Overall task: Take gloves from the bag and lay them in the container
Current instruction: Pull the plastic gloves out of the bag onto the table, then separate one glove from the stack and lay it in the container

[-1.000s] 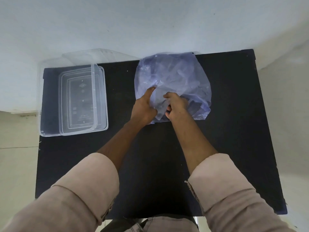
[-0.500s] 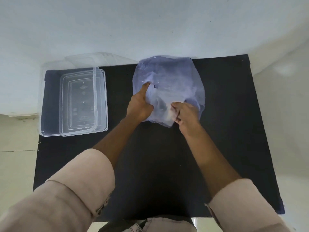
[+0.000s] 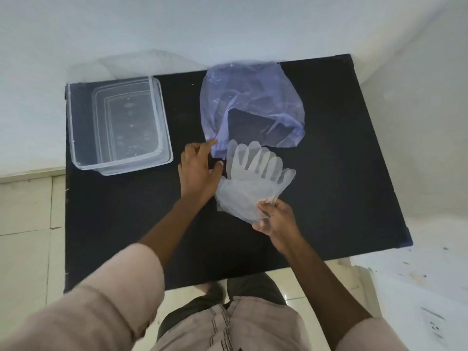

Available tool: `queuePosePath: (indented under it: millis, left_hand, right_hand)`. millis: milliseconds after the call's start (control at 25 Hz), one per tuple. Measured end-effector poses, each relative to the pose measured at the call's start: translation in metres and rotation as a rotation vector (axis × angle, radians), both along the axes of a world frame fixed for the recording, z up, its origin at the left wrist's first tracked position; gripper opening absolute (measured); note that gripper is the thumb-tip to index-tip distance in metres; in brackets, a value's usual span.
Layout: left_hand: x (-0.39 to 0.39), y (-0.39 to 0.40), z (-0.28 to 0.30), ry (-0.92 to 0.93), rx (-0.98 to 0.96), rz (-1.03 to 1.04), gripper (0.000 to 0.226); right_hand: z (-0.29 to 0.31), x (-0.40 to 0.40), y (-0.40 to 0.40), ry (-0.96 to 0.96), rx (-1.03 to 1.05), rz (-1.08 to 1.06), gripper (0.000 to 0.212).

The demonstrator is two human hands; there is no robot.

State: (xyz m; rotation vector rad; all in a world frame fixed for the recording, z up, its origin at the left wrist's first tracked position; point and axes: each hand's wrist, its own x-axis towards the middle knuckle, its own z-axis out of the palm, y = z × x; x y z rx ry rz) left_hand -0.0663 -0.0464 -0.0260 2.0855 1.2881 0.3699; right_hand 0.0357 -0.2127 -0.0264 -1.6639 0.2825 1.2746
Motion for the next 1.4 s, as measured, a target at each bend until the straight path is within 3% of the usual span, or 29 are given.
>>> queuePosePath:
  millis: [160,280,480,600,720,840,960,1080,1200,1320,1400]
  left_hand:
    - [-0.091,-0.06,-0.022,-0.177,-0.429,0.314,0.023]
    - [-0.128,-0.084,-0.022,-0.248,-0.755,0.638,0.019]
    - [-0.155,-0.096,-0.013,-0.272,-1.08,0.706,0.032]
    - [-0.163,-0.101,-0.01,-0.236,-1.139,0.661,0.026]
    - [-0.166,-0.105,-0.011,-0.195,-1.144,0.639,0.024]
    - [-0.164,-0.104,-0.013,-0.162,-1.091,0.639,0.02]
    - [-0.161,-0.102,-0.012,-0.157,-1.058,0.634,0.016]
    - [-0.156,-0.099,-0.008,-0.173,-1.057,0.625,0.024]
    - [-0.153,-0.097,-0.004,-0.192,-1.07,0.61,0.024]
    - [-0.155,-0.094,-0.004,-0.214,-1.056,0.614,0.024]
    - [-0.158,-0.092,-0.006,-0.209,-1.044,0.627,0.027]
  right_hand:
    - [-0.016,-0.058,-0.016,-0.072,-0.034,0.085,0.007]
    - [-0.022,-0.084,-0.018,-0.19,-0.075,0.184,0.007]
    - [-0.027,-0.106,-0.019,-0.371,-0.104,0.281,0.007]
    - [-0.031,-0.107,-0.021,-0.461,-0.206,0.371,0.037]
    - [-0.024,-0.109,-0.03,-0.781,-0.326,0.484,0.06]
    - [-0.014,-0.118,-0.037,-1.022,-0.249,0.575,0.054]
    - [-0.008,-0.138,-0.033,-0.977,-0.002,0.847,0.046]
    - [-0.019,-0.157,-0.028,-0.999,-0.025,1.099,0.054]
    - [-0.023,-0.168,-0.022,-0.998,-0.127,1.044,0.05]
    - [-0.027,-0.165,-0.018,-0.97,-0.135,0.932,0.025]
    - [-0.028,-0.16,-0.016,-0.946,-0.132,0.908,0.019]
